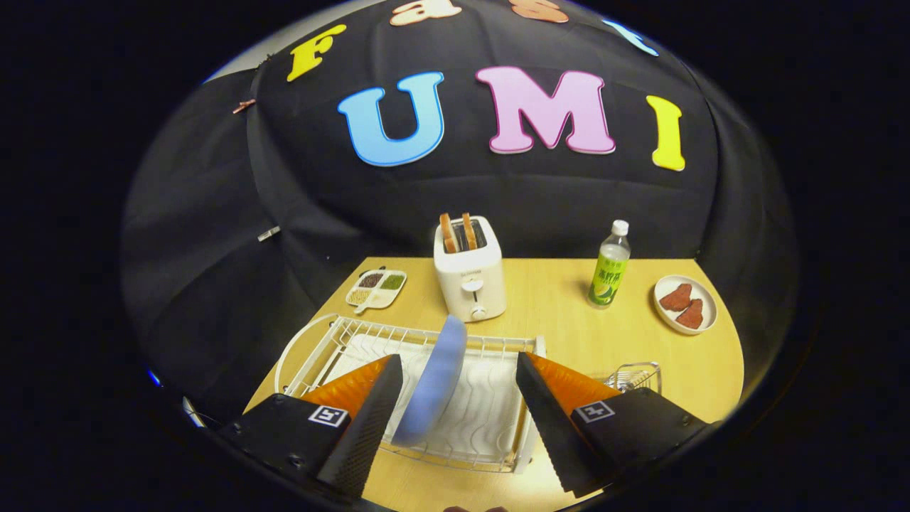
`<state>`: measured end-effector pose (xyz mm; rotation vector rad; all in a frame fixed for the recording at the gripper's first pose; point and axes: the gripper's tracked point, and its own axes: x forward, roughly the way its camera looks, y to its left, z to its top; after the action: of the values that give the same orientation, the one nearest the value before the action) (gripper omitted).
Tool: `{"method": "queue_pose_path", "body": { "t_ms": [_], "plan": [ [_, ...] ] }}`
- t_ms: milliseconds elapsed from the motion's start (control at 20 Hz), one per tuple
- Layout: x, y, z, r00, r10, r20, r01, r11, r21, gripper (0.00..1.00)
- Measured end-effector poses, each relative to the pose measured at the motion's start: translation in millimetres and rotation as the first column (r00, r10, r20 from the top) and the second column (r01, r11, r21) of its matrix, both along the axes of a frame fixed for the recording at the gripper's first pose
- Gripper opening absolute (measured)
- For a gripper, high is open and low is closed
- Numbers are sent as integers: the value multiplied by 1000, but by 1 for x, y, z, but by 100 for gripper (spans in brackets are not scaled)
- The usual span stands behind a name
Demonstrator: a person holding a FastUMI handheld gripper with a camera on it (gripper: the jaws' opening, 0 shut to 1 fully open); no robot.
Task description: Take the plate from the dish rack, then take the spoon from the basket and place it into the plate.
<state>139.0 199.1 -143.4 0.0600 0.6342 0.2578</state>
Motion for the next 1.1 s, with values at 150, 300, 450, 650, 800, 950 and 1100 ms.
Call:
{"method": "queue_pose_path", "body": {
  "t_ms": [150,300,450,650,800,950,1100],
  "plan": [
    [11,11,-26,997,-16,-70,15,1000,-22,98],
    [17,22,-46,989,-37,-143,34,999,-27,82],
    [19,24,-58,977,-97,-190,90,995,-48,53],
    [18,13,-59,956,-188,-226,174,981,-84,40],
    [19,8,-54,948,-242,-209,224,969,-106,30],
    [21,7,-42,952,-257,-166,235,961,-143,30],
    [19,9,-39,951,-273,-144,244,951,-191,30]
  ]
}}
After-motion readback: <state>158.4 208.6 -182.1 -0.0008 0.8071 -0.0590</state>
